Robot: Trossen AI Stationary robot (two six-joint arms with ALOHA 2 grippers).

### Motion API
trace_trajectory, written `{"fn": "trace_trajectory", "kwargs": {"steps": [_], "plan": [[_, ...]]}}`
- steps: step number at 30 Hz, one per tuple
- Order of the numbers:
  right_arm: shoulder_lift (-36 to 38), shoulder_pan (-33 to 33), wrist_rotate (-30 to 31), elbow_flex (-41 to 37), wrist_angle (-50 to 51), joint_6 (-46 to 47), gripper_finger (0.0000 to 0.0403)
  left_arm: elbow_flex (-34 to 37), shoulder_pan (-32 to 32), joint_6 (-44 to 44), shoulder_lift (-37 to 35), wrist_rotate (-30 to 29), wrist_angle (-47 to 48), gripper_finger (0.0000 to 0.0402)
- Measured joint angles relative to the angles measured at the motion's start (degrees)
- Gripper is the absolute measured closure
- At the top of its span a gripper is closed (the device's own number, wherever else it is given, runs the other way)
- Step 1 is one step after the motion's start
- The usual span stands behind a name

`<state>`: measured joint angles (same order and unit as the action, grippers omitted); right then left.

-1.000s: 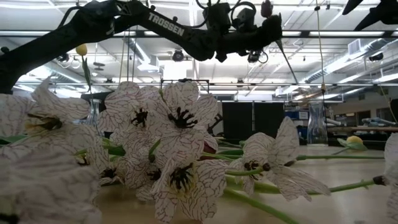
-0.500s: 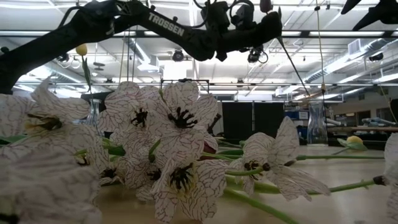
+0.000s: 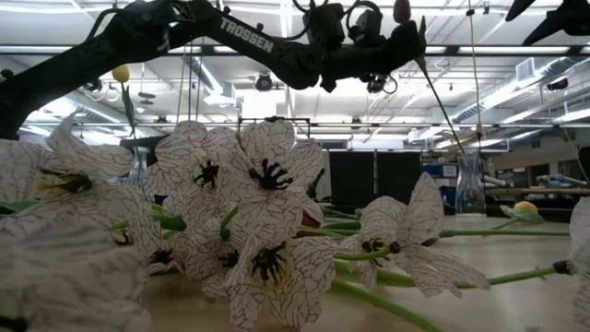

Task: Sort flowers into vase by color
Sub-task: Put the bottom red flower into the right transparent vase

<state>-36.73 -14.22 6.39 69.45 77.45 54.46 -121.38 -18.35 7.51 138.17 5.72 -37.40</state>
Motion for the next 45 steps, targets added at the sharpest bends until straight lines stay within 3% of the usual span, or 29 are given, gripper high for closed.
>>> {"fn": "trace_trajectory", "kwargs": {"steps": [7, 15, 28, 45], "plan": [[0.0, 0.0, 0.36, 0.0, -1.14, -0.46, 0.0149, 0.0, 0.0, -0.18, 0.0, -0.02, -4.12, 0.0392], [0.0, 0.0, 0.54, 0.0, -1.43, -0.44, 0.0149, 0.0, -0.31, 1.4, 0.07, -1.19, -0.64, 0.0392], [0.0, 0.0, 0.91, 0.0, -2.01, -0.46, 0.0149, 0.0, -0.4, 2.26, 1.92, -1.29, -4.84, 0.0391], [0.0, 0.0, 1.01, -0.02, -3.51, -0.44, 0.0149, 0.0, -0.4, -0.22, 1.92, -1.51, -3.46, 0.033]]}}
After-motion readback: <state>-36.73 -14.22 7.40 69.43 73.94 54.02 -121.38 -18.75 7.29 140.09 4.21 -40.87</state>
